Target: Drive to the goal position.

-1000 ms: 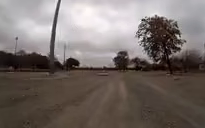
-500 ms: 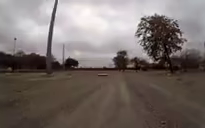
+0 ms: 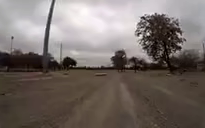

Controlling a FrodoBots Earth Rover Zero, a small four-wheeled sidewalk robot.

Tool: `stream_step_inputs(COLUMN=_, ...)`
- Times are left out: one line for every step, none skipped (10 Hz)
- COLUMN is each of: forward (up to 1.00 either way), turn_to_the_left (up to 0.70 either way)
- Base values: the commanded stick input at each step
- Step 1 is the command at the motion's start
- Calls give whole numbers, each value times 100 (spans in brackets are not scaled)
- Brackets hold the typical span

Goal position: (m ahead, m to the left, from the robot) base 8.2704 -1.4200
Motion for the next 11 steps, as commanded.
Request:
stream_step_inputs(forward=70, turn_to_the_left=-1)
stream_step_inputs(forward=70, turn_to_the_left=-1)
stream_step_inputs(forward=70, turn_to_the_left=-2)
stream_step_inputs(forward=70, turn_to_the_left=-12)
stream_step_inputs(forward=70, turn_to_the_left=-29)
stream_step_inputs(forward=70, turn_to_the_left=-35)
stream_step_inputs(forward=70, turn_to_the_left=-19)
stream_step_inputs(forward=70, turn_to_the_left=-1)
stream_step_inputs(forward=70, turn_to_the_left=-1)
stream_step_inputs(forward=70, turn_to_the_left=-1)
stream_step_inputs(forward=70, turn_to_the_left=-1)
